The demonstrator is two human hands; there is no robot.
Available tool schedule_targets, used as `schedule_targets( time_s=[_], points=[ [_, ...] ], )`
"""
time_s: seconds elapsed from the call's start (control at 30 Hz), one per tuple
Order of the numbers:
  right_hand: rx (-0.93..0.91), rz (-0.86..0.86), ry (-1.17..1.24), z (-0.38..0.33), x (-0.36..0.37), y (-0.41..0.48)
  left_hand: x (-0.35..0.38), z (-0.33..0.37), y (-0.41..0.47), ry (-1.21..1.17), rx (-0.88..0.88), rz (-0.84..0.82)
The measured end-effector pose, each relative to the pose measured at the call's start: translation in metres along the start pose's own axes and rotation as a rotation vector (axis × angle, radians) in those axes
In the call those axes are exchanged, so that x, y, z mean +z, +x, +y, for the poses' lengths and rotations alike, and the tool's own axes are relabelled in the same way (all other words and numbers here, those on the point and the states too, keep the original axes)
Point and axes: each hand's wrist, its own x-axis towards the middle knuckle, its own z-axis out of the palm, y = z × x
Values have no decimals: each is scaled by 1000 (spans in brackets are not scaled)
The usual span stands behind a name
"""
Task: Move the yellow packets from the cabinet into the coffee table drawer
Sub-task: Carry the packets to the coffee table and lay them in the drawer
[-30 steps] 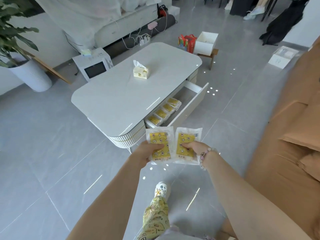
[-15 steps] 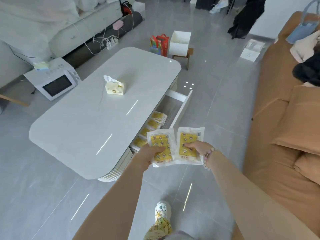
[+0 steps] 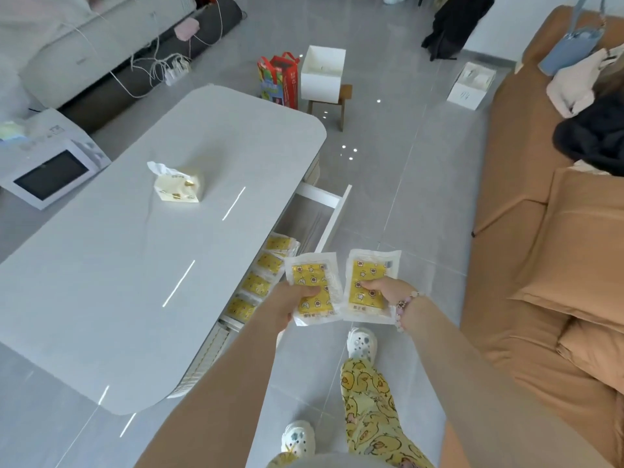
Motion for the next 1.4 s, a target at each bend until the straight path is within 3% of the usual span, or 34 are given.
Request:
schedule_targets(
  time_s=[0.13, 0.47, 0.93, 1.2, 1.4],
  points=[
    [11, -4, 60, -40, -32, 43, 27, 33, 37, -65, 7, 5],
    [33, -106, -56, -139, -110, 142, 81, 108, 126, -197, -77, 161],
    [76, -325, -316, -209, -117, 234, 86, 133, 213, -361, -195, 346],
    [134, -221, -346, -281, -137, 303, 76, 170, 296, -440, -272, 356],
    [178, -242, -428, -300, -127, 352, 58, 176, 336, -579, -288, 408]
  ],
)
